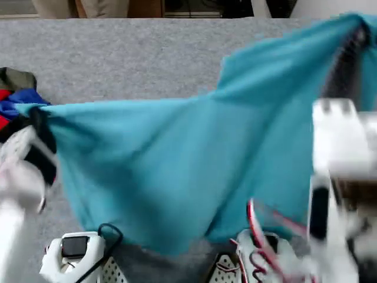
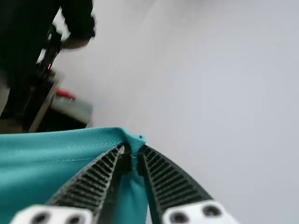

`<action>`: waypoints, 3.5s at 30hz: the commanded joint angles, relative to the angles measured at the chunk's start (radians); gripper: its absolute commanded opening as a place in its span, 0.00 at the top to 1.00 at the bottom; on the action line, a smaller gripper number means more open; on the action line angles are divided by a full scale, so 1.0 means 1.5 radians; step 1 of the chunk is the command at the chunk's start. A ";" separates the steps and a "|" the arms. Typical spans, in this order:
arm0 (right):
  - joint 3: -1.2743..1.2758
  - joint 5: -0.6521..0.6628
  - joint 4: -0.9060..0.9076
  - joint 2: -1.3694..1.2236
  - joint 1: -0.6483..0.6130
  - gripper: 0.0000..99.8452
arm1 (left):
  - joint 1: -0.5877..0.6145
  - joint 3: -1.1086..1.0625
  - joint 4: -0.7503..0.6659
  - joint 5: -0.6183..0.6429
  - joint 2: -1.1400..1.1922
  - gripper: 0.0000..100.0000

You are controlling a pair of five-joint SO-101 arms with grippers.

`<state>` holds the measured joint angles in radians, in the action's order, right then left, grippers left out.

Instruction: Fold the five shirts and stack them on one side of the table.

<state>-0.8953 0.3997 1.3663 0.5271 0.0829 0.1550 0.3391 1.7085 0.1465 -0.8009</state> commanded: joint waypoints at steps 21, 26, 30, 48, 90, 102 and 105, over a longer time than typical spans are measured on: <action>0.423 -0.001 -0.589 -0.347 -0.088 1.00 | 0.033 -0.586 -1.024 0.028 0.263 0.98; 0.329 -0.001 -0.575 -0.451 -0.090 1.00 | 0.037 -0.444 -1.019 0.036 0.437 0.98; 0.265 -0.001 -0.455 -0.461 -0.091 1.00 | 0.034 -0.361 -0.929 0.036 0.479 0.98; 0.133 0.045 0.175 -0.414 -0.090 1.00 | -0.012 -0.372 -0.345 -0.089 0.338 0.98; 1.275 0.186 -0.020 0.377 0.050 1.00 | -0.082 -0.979 -0.473 -0.125 -0.019 0.98; 1.319 0.254 0.012 0.459 0.121 1.00 | -0.076 -0.974 -0.454 -0.138 -0.019 0.98; 1.334 0.272 0.008 0.459 0.121 1.00 | -0.063 -0.977 -0.454 -0.154 -0.018 0.98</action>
<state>1.1009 0.7772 1.3755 1.2022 0.2394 0.0445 -1.1354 1.0226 -0.0683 -0.8071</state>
